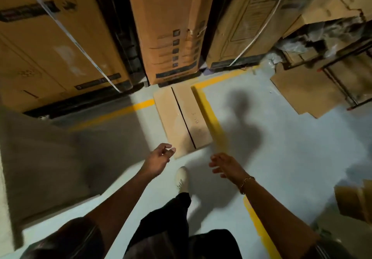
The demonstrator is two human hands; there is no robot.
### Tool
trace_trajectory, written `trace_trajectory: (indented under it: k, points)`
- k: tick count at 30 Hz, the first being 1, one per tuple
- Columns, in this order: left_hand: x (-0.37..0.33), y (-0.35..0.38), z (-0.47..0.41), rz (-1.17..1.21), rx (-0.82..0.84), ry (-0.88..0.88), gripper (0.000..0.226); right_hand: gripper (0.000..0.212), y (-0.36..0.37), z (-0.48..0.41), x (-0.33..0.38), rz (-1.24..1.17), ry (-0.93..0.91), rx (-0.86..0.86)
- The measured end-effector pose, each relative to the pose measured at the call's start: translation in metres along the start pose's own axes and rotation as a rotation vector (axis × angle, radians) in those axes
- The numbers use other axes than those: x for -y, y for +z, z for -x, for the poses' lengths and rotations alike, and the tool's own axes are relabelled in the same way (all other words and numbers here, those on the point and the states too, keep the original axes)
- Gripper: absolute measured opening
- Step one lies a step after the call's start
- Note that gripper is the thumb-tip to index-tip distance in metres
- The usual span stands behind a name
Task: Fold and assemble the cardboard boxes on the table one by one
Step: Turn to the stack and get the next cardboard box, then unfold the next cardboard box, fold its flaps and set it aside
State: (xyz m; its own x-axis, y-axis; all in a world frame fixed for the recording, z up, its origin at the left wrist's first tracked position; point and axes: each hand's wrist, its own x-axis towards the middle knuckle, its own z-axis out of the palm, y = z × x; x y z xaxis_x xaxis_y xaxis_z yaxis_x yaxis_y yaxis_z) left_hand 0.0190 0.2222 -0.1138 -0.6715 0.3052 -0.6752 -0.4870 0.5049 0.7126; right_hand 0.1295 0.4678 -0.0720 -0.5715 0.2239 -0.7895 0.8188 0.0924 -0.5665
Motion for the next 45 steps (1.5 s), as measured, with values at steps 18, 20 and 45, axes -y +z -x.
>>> trace_trajectory:
  k: [18,20,45]
  points:
    - [0.119,0.112,-0.275,0.024,-0.366,-0.219,0.085,0.069,-0.043,-0.385,-0.06,0.362,-0.087,0.0]
    - [0.15,0.119,-0.31,0.034,-0.394,-0.236,0.096,0.079,-0.037,-0.427,-0.081,0.364,-0.08,-0.028]
    - [0.179,0.122,-0.311,0.288,-0.485,-0.313,0.079,0.068,-0.022,-0.468,-0.122,0.035,-0.125,-0.011]
